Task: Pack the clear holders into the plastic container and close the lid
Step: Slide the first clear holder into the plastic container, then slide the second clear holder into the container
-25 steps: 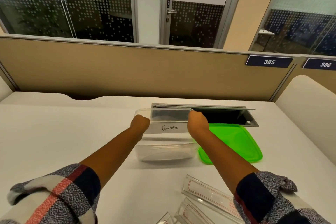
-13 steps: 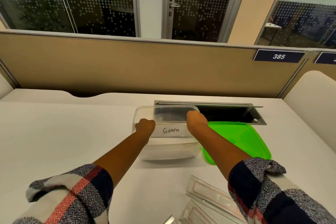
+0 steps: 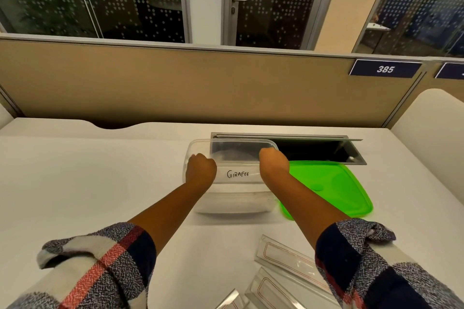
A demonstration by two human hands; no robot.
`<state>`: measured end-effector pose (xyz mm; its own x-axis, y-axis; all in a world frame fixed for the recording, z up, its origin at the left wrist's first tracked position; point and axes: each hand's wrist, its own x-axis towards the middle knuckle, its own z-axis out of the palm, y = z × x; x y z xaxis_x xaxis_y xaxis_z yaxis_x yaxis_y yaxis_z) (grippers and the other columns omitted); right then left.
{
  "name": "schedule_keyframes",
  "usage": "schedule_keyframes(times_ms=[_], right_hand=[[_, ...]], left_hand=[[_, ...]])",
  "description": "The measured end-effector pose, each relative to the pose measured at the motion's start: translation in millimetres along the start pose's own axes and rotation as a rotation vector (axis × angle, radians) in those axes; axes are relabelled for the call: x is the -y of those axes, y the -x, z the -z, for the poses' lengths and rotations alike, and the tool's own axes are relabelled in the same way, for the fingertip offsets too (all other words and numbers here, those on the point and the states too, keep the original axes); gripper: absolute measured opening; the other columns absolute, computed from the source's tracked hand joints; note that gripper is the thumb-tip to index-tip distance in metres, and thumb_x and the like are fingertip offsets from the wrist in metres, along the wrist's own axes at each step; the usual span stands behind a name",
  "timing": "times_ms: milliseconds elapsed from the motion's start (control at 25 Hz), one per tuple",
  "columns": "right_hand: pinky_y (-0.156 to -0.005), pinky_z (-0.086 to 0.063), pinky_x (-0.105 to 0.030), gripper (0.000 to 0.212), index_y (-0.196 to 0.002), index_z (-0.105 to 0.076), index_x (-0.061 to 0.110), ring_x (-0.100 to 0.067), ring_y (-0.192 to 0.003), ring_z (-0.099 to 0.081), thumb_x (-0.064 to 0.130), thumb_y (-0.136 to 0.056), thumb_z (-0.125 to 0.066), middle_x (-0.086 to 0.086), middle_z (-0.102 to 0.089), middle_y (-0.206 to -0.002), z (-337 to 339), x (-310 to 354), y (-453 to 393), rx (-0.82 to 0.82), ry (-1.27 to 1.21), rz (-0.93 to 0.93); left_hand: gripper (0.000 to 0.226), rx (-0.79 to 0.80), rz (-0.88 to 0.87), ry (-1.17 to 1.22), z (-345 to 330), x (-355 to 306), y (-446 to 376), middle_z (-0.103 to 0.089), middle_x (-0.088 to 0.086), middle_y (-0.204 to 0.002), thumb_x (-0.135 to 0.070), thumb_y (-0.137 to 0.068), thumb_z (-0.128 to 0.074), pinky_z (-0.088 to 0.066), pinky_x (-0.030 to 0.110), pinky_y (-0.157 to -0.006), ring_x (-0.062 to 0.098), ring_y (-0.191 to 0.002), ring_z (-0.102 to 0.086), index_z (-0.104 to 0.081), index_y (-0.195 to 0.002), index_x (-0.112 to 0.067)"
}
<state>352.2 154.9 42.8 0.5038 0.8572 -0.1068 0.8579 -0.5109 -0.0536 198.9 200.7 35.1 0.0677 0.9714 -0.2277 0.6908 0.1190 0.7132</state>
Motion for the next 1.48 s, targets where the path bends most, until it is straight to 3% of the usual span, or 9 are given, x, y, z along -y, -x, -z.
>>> schedule_keyframes(times_ms=[200, 400, 480, 720, 880, 1000, 1120, 1280, 1480], right_hand=[[-0.085, -0.050, -0.038, 0.023, -0.110, -0.059, 0.003, -0.036, -0.106, -0.060, 0.014, -0.090, -0.056, -0.018, -0.064, -0.116, 24, -8, 16, -0.101, -0.164, 0.118], [-0.109, -0.031, -0.035, 0.031, -0.117, -0.060, 0.010, -0.026, -0.123, -0.050, 0.026, -0.091, -0.054, -0.008, -0.054, -0.135, 21, -21, 83, -0.251, -0.281, 0.340], [-0.110, -0.030, -0.033, 0.028, -0.116, -0.061, 0.013, -0.024, -0.127, -0.046, 0.026, -0.092, -0.053, -0.005, -0.052, -0.138, 10, -27, 117, -0.280, -0.334, 0.382], [-0.108, -0.029, -0.026, 0.028, -0.119, -0.059, 0.015, -0.019, -0.128, -0.045, 0.018, -0.093, -0.050, -0.003, -0.055, -0.135, -39, -35, 204, -0.188, -0.422, 0.394], [-0.118, -0.008, -0.033, 0.032, -0.126, -0.054, 0.020, -0.015, -0.137, -0.032, 0.020, -0.095, -0.044, -0.001, -0.045, -0.144, -61, -37, 230, -0.084, -0.271, 0.355], [-0.120, 0.001, -0.039, 0.034, -0.128, -0.052, 0.024, -0.016, -0.144, -0.021, 0.023, -0.094, -0.048, 0.000, -0.038, -0.149, -70, -37, 244, -0.037, -0.258, 0.385], [-0.118, 0.008, -0.044, 0.030, -0.121, -0.058, 0.027, -0.019, -0.146, -0.015, 0.024, -0.091, -0.053, -0.001, -0.036, -0.150, -72, -38, 251, -0.039, -0.250, 0.425], [-0.116, 0.013, -0.046, 0.025, -0.113, -0.063, 0.028, -0.020, -0.147, -0.010, 0.030, -0.090, -0.056, -0.002, -0.032, -0.152, -69, -36, 256, -0.018, -0.230, 0.434], [-0.112, 0.019, -0.053, 0.022, -0.105, -0.065, 0.027, -0.017, -0.146, -0.012, 0.038, -0.089, -0.055, 0.003, -0.038, -0.149, -63, -31, 264, -0.058, -0.225, 0.380]], left_hand=[[0.045, -0.082, -0.172, -0.020, 12, -3, 13, -0.034, 0.015, -0.150, -0.016, -0.096, -0.039, -0.033, 0.039, -0.110, 0.034, -0.135, -0.038, -0.035, -0.138, -0.001], [0.044, -0.061, -0.304, 0.073, 34, 21, 69, -0.037, 0.012, -0.149, -0.015, -0.096, -0.040, -0.028, 0.037, -0.113, 0.028, -0.138, -0.034, -0.036, -0.139, -0.005], [0.043, -0.055, -0.316, 0.090, 39, 36, 100, -0.041, 0.012, -0.147, -0.017, -0.096, -0.042, -0.032, 0.040, -0.112, 0.028, -0.135, -0.039, -0.037, -0.138, -0.007], [0.043, 0.035, -0.308, 0.012, 42, 86, 177, -0.045, 0.011, -0.143, -0.021, -0.095, -0.044, -0.033, 0.035, -0.110, 0.025, -0.132, -0.043, -0.041, -0.136, -0.009], [0.046, 0.129, -0.286, -0.119, 46, 118, 204, -0.047, 0.007, -0.142, -0.035, -0.094, -0.045, -0.033, 0.034, -0.110, 0.022, -0.131, -0.044, -0.045, -0.133, -0.013], [0.053, 0.224, -0.260, -0.205, 54, 142, 218, -0.052, 0.001, -0.138, -0.051, -0.085, -0.052, -0.040, 0.033, -0.103, 0.018, -0.126, -0.049, -0.051, -0.128, -0.019], [0.050, 0.374, -0.271, -0.434, 64, 165, 229, -0.058, -0.007, -0.128, -0.054, -0.075, -0.063, -0.044, 0.024, -0.086, 0.012, -0.116, -0.053, -0.057, -0.118, -0.029], [0.024, 0.321, -0.329, -0.526, 68, 174, 239, -0.067, -0.007, -0.109, -0.042, -0.082, -0.061, -0.037, 0.017, -0.065, 0.009, -0.097, -0.060, -0.066, -0.098, -0.024], [0.012, 0.261, -0.352, -0.422, 74, 170, 247, -0.072, -0.006, -0.092, -0.028, -0.088, -0.054, -0.048, 0.027, -0.067, 0.013, -0.081, -0.067, -0.064, -0.084, -0.023]])
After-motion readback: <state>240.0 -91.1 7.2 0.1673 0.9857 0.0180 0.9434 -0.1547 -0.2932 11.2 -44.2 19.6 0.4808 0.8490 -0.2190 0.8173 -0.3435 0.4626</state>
